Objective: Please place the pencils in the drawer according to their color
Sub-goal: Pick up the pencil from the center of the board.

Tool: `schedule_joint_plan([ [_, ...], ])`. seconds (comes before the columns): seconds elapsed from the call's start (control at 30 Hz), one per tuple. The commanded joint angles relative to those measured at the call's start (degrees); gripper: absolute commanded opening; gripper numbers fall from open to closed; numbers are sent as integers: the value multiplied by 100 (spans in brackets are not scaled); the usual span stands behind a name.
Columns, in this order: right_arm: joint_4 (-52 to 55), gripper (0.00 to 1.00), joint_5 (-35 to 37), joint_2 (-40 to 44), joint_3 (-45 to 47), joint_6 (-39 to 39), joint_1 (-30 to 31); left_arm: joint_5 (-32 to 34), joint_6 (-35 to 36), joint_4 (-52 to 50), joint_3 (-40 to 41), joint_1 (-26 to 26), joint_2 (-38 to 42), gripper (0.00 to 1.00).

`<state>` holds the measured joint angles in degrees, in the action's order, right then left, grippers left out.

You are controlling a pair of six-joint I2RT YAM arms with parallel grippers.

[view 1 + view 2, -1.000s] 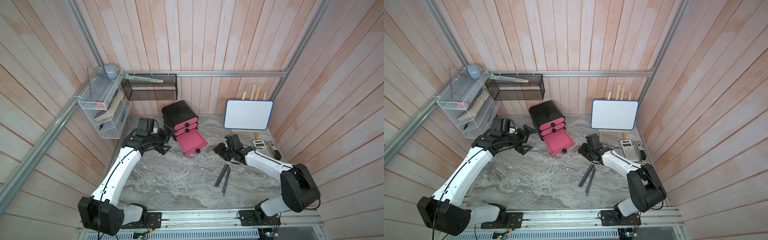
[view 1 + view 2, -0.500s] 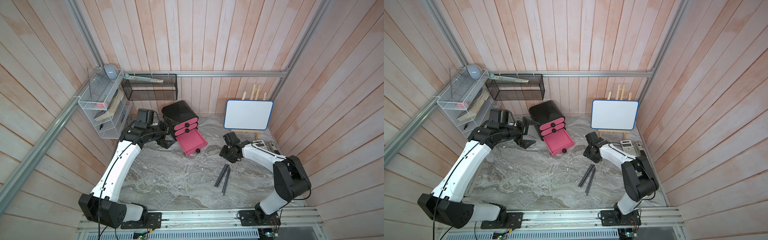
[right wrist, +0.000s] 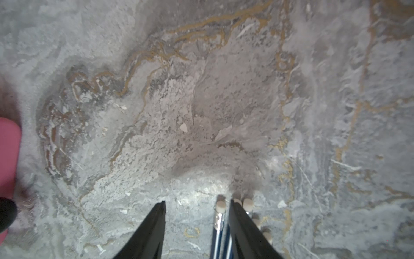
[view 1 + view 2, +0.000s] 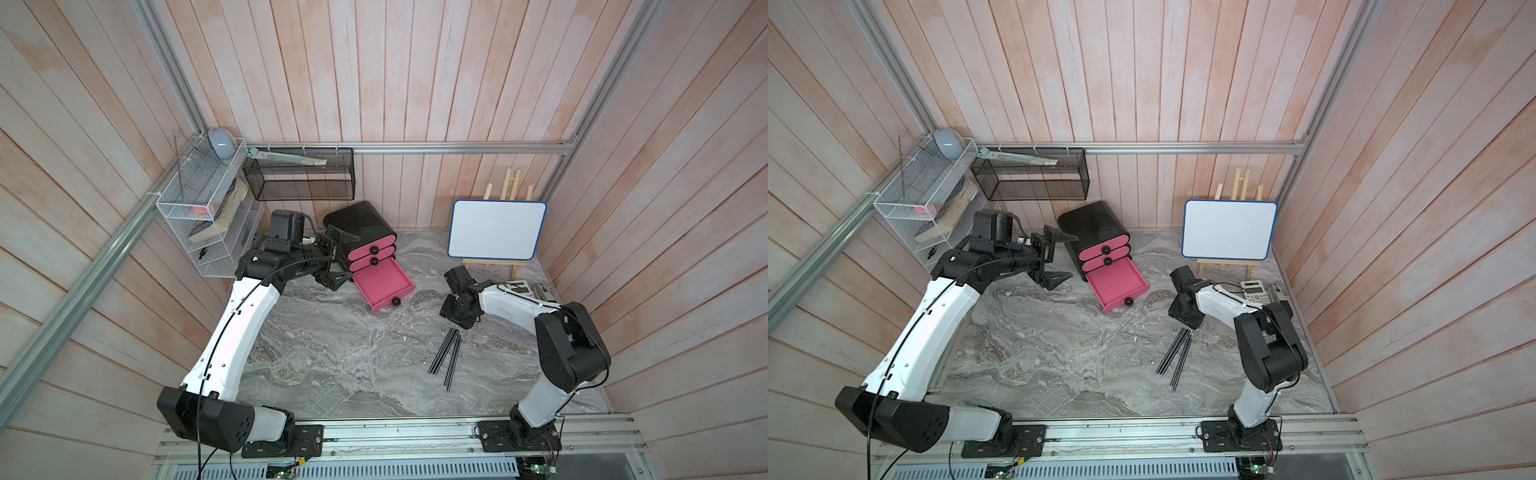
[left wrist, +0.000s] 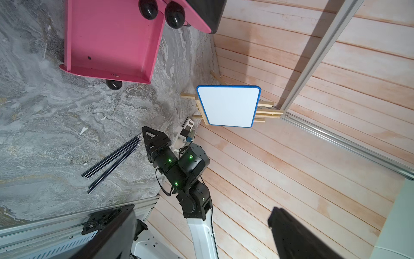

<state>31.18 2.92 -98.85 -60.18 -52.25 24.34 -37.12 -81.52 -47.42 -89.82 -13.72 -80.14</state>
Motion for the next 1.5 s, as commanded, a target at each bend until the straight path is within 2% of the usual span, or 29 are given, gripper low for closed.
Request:
schedule_joint_plan([
  [0.0,37,51,67,-148,-125,76,-50,-49,95,151,-105,-5,5,99],
  [0.23,7,50,-31,-181,-69,99,-52,36,162,244,113,75,71,100],
  [0.33,-28,49,-120,-153,-9,81,-52,340,407,360,405,106,191,100],
  [0.43,-60,48,-245,-144,28,49,-50,543,621,758,1016,167,421,99],
  [0.63,-152,47,-403,-98,39,-21,-9,392,1073,1800,2380,422,834,100],
  [0.83,-291,46,-586,-91,25,-48,44,299,1614,2435,3231,550,1099,100],
  [1.17,-587,46,-689,-19,-193,-68,168,502,2266,2295,3594,555,1119,99],
  [1.47,-646,46,-248,530,405,-163,168,704,2784,1975,3883,550,1187,99],
])
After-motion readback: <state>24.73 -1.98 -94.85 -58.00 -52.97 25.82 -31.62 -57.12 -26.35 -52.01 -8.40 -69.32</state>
